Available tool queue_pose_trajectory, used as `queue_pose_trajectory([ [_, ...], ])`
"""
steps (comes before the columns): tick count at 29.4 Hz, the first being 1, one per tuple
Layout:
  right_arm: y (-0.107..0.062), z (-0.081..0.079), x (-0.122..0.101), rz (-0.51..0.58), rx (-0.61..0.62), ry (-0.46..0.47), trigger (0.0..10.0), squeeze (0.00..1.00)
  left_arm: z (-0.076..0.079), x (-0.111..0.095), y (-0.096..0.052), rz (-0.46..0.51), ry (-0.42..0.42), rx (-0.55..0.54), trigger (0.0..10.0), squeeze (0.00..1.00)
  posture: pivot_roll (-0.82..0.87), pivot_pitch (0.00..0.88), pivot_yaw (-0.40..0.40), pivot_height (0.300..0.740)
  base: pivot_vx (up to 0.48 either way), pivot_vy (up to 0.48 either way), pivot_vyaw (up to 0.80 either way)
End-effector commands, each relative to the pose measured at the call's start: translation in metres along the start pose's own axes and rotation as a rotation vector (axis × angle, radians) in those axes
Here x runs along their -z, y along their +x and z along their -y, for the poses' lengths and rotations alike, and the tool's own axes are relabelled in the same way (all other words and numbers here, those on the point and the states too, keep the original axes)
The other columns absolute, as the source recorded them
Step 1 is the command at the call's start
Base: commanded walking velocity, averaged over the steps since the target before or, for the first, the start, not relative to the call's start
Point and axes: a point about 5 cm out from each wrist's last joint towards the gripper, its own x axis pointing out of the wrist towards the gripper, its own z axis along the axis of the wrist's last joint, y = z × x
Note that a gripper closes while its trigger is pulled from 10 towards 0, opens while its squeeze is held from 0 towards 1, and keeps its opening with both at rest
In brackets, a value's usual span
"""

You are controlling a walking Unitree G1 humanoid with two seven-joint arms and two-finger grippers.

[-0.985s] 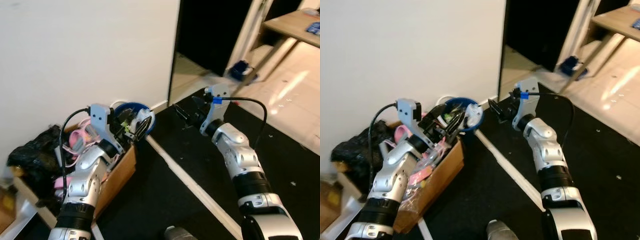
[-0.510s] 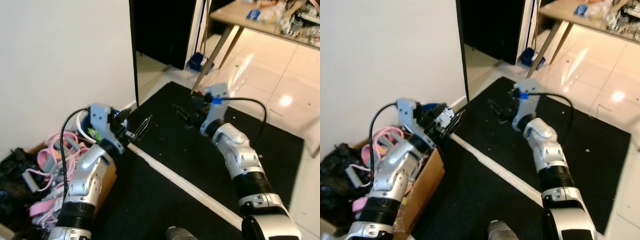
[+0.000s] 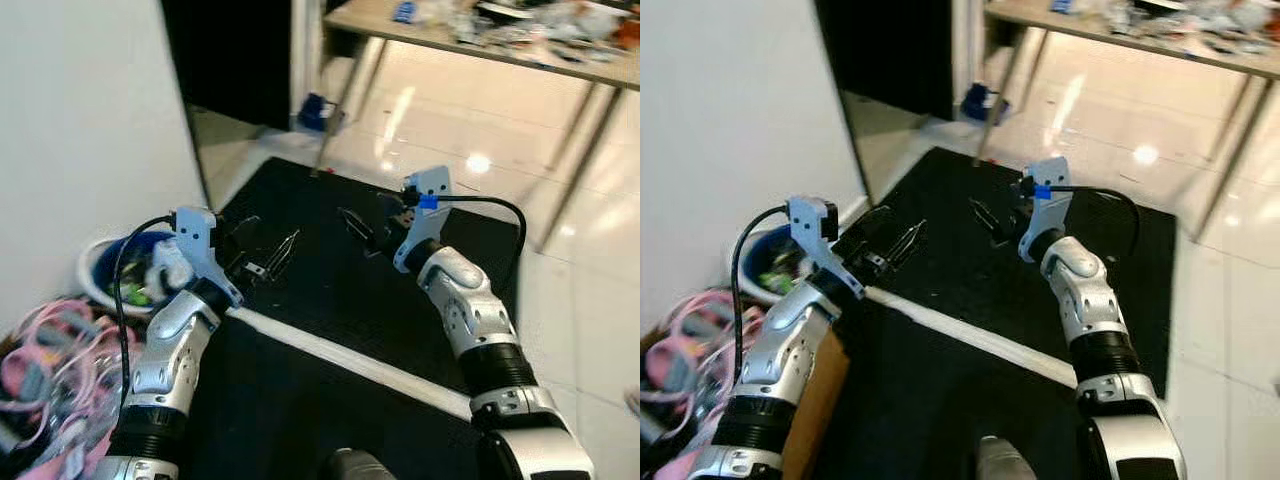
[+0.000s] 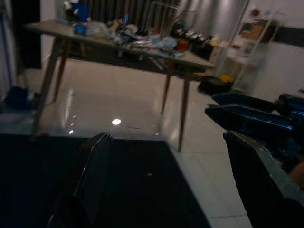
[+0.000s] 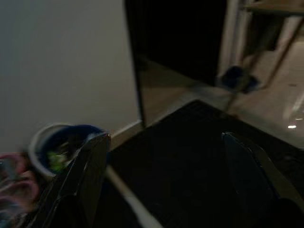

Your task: Picking trash to rubbish bin

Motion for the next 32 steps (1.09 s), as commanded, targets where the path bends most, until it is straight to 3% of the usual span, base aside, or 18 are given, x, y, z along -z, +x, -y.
queue_pose_trajectory([
  [1,0.002,-0.004,0.002,-0.005,-0.014,0.002,10.0,0.0,-0.004,0.003,-0.005,-0.008,-0.008,-0.049,10.0,0.0,-0.05,0.0,-0.005,0.74,0.0,0.0,-0.73],
  [3,0.002,-0.004,0.001,-0.004,-0.011,0.001,10.0,0.0,-0.008,0.003,-0.005,-0.008,-0.002,-0.09,10.0,0.0,-0.05,0.0,-0.005,0.74,0.0,0.0,-0.74],
  [5,0.001,-0.001,0.001,0.004,0.028,-0.004,10.0,0.0,-0.021,0.004,-0.008,-0.015,-0.01,-0.232,10.0,0.0,-0.05,0.0,-0.005,0.74,0.0,0.0,-0.73],
  [6,0.001,-0.001,0.001,0.004,0.028,-0.004,10.0,0.0,-0.021,0.004,-0.008,-0.015,-0.01,-0.232,10.0,0.0,-0.05,0.0,-0.005,0.74,0.0,0.0,-0.73],
  [9,-0.003,0.007,0.002,0.014,0.115,0.006,10.0,0.0,-0.036,0.007,-0.018,-0.044,0.002,-0.412,10.0,0.0,-0.05,0.0,-0.011,0.74,0.0,0.0,-0.73],
  [15,-0.005,0.012,0.002,0.02,0.176,-0.003,10.0,0.0,-0.047,0.012,-0.028,-0.097,0.075,-0.546,10.0,0.0,-0.05,0.0,-0.013,0.74,0.0,0.0,-0.73],
  [23,-0.006,0.016,0.002,0.023,0.225,-0.017,10.0,0.0,-0.051,0.01,-0.026,-0.093,0.129,-0.587,10.0,0.0,-0.05,0.0,-0.013,0.74,0.0,0.0,-0.74],
  [26,-0.006,0.017,0.001,0.03,0.235,-0.016,10.0,0.0,-0.048,0.01,-0.024,-0.086,0.129,-0.541,10.0,0.0,-0.05,0.0,-0.013,0.74,0.0,0.0,0.0],
  [32,-0.006,0.016,0.002,0.031,0.237,-0.012,10.0,0.0,-0.045,0.009,-0.02,-0.071,0.128,-0.5,10.0,0.0,-0.05,0.0,-0.013,0.74,0.48,0.0,0.0],
])
